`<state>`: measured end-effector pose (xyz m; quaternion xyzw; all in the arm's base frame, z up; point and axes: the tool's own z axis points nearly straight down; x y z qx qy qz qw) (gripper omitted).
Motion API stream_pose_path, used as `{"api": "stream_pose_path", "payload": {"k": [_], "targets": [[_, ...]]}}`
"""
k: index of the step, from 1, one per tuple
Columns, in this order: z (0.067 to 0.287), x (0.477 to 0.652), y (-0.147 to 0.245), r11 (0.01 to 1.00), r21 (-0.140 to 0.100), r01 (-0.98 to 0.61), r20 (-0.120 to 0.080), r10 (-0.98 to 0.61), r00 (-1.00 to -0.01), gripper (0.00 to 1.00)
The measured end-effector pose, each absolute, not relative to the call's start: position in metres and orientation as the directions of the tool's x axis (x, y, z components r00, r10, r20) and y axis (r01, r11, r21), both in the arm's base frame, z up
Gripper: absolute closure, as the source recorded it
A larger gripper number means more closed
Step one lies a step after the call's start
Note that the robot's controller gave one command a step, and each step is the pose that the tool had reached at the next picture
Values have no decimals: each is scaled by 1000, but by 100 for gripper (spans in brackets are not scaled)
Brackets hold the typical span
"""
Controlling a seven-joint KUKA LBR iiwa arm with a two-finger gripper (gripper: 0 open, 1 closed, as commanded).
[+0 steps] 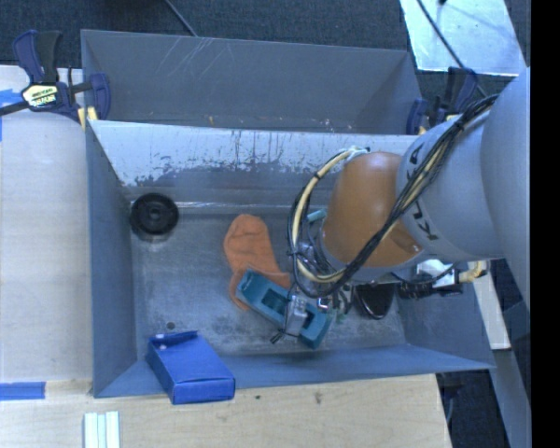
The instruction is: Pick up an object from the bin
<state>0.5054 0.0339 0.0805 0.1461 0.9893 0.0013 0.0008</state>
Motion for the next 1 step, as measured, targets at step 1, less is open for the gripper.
{"api": "stream_pose_path", "payload": {"k": [1], "targets": [[76, 503, 36, 940, 5, 340, 7, 340, -940, 100]]}}
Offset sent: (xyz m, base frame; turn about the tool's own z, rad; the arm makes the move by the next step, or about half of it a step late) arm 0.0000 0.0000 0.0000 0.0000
